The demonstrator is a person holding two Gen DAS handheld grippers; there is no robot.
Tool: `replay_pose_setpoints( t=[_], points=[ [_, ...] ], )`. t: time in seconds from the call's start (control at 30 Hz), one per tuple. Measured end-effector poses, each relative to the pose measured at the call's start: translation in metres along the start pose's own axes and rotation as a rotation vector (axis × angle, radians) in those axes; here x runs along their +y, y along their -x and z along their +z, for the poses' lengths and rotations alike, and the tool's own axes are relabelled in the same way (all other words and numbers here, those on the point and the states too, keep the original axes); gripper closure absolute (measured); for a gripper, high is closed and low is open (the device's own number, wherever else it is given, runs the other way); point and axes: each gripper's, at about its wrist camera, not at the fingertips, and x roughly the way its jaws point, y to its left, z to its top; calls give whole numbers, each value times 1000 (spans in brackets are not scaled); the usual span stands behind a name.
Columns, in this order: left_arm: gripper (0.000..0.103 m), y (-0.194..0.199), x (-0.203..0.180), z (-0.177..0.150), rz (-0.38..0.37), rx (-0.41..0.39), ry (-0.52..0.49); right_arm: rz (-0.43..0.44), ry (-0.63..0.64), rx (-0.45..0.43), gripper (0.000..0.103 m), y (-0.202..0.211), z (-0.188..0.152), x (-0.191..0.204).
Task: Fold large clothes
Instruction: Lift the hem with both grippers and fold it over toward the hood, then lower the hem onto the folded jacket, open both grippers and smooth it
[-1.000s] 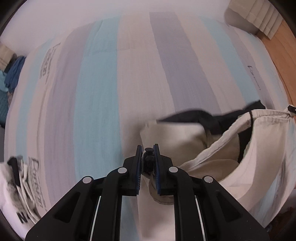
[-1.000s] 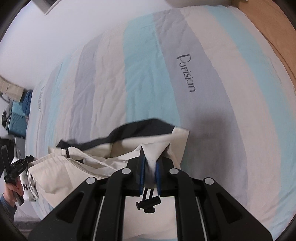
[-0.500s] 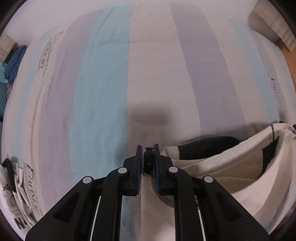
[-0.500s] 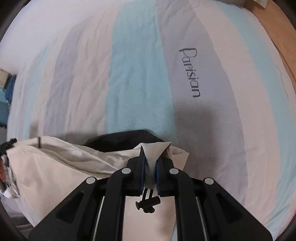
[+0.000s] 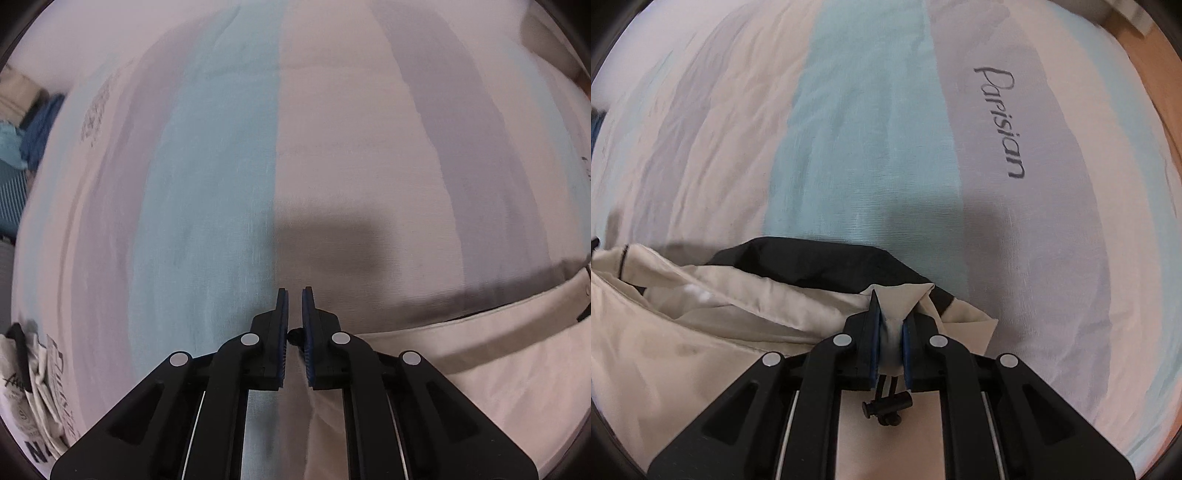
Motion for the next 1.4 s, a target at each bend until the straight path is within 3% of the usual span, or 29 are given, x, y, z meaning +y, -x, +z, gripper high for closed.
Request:
replay_pose_setpoints(
  t=[0.03, 0.07, 0.1, 0.13, 0.17, 0.27, 0.37, 0.5, 0.6, 0.77, 0.87, 1.0, 1.1, 1.4],
  points=[
    [87, 8, -2, -2, 3, -28, 0, 1, -10, -11, 93, 4, 0, 0],
    [72, 17, -3, -4, 15, -57, 2, 5, -25, -18, 90, 8, -1, -1],
    [38, 26, -3, -7, 27, -84, 7, 11, -34, -25, 86, 12, -2, -2],
    [16, 37, -4, -10, 31, -127, 12, 30, -42, -47, 73, 21, -3, -4],
    [13, 52, -4, -14, 39, -192, 17, 62, -40, -75, 56, 30, -4, -6],
    [13, 74, -11, -19, 29, -242, 10, 142, -47, -136, 31, 50, -8, -9],
    [13, 91, -20, -23, -7, -243, 32, 214, -89, -171, 23, 64, -8, -12],
    [12, 112, -39, -30, -70, -248, 22, 311, -200, -245, 21, 92, -5, -33],
    [12, 130, -54, -36, -109, -270, 1, 303, -222, -314, 21, 118, -9, -38],
    [8, 146, -102, -56, -134, -272, -16, 272, -174, -371, 16, 143, -34, 9],
    [8, 138, -124, -67, -104, -271, -47, 272, -123, -346, 11, 137, -55, 57],
    [11, 113, -150, -71, -87, -212, -65, 217, -28, -295, 11, 107, -78, 110],
    [18, 80, -160, -73, -94, -120, -66, 173, -9, -174, 11, 69, -84, 130],
    [5, 19, -168, -80, -96, -13, -93, 97, 37, -43, 8, 16, -92, 142]
  ],
)
